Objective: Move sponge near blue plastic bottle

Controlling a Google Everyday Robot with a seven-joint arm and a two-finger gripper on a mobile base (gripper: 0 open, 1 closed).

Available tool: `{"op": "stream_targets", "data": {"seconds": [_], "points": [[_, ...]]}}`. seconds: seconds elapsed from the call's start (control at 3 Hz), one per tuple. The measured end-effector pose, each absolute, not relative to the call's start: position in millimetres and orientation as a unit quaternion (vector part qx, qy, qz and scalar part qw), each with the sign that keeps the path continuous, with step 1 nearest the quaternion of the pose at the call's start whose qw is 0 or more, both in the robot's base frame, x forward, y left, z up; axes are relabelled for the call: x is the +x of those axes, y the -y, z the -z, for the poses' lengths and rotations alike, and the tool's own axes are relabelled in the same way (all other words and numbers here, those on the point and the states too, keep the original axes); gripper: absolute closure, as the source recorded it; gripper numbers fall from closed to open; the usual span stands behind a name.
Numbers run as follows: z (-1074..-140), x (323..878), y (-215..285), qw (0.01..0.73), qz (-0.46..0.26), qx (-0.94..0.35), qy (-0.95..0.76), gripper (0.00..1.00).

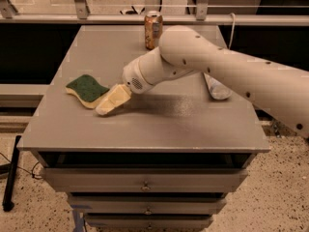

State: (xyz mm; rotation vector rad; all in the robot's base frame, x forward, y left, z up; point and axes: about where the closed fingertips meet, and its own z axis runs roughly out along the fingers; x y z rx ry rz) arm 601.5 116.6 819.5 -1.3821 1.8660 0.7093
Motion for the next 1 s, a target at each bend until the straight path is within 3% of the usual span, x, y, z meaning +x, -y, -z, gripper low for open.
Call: {"op": "stream_targets", "data": {"seconds": [1.0], "points": [[-836.8,595.1,-149.2,0.369,-0.330,-0.504,-0.707,0.00]]}}
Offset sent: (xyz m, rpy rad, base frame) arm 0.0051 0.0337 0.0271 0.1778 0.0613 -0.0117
